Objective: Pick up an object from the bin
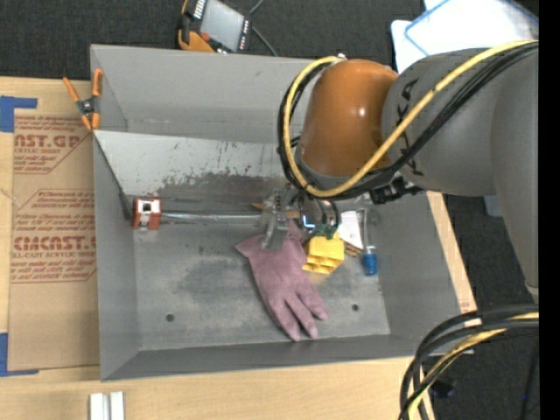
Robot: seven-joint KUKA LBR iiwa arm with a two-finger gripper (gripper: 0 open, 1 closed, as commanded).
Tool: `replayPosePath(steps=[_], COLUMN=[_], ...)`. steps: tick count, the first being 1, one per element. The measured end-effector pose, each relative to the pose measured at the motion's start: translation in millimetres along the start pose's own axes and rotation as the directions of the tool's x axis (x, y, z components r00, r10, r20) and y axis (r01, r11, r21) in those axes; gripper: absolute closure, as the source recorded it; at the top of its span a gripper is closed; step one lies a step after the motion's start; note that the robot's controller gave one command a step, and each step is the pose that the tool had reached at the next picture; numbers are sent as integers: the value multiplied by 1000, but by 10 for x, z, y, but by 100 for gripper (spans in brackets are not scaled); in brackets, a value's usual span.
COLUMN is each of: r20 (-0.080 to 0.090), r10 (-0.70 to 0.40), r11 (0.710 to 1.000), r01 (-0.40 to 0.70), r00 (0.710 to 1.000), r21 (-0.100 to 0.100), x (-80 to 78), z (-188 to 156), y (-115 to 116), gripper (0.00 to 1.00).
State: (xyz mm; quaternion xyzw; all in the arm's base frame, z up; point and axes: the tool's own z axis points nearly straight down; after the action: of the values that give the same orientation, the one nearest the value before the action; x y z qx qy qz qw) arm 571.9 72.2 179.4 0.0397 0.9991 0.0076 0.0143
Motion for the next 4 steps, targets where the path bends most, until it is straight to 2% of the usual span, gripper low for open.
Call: replayPosePath(steps=[1, 2, 3, 4], r20=[-3, 10, 2, 8], r10=[-111, -1, -60, -120], r11=[994, 1000, 998, 993], r01=[111, 1, 60, 120], r00=[994, 1000, 998, 993], r21=[1, -2, 0, -1], x=[443, 191, 224, 269], z=[374, 63, -1016, -296], y=[-599, -347, -344, -385], gripper=[100, 100, 100, 100])
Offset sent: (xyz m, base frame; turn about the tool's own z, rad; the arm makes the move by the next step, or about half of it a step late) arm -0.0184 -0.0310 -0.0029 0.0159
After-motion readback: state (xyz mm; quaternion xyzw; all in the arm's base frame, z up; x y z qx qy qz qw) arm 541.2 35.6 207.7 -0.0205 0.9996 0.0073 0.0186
